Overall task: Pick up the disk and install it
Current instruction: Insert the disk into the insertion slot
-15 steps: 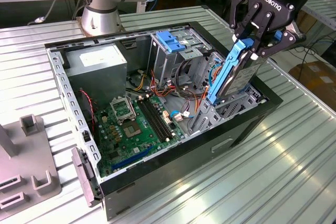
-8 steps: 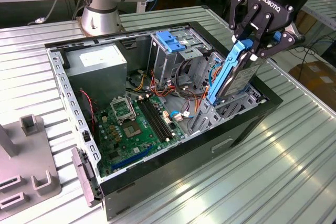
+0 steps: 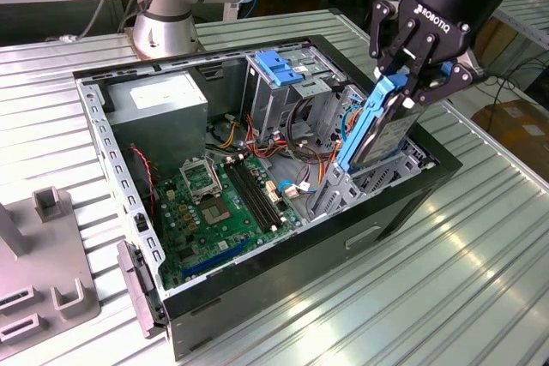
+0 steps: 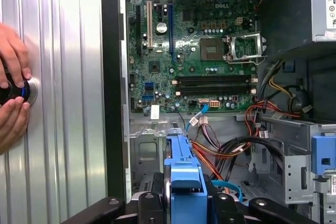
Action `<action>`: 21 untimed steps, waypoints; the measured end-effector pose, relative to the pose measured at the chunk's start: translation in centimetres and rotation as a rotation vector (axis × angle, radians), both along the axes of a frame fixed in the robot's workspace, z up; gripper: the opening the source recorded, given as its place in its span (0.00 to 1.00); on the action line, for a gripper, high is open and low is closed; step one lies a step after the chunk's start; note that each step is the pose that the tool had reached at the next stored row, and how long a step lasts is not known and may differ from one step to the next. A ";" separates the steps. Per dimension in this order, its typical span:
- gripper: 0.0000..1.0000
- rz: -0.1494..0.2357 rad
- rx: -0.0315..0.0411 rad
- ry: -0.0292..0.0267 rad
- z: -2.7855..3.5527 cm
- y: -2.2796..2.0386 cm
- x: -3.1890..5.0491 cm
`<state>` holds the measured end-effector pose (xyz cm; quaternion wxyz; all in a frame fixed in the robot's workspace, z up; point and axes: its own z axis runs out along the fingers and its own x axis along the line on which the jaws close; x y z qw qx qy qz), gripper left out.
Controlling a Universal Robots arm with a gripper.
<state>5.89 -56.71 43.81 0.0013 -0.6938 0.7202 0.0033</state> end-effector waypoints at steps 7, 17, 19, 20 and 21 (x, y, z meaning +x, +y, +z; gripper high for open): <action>0.37 0.000 0.0000 0.0224 -1.23 0.00 0.04; 0.37 0.000 -0.0002 0.0494 -2.37 0.00 0.09; 0.37 0.000 -0.0002 0.0500 -2.37 0.00 0.10; 0.37 0.000 -0.0001 0.0503 -2.38 0.00 0.10; 0.37 0.000 0.0000 0.0505 -2.38 0.00 0.10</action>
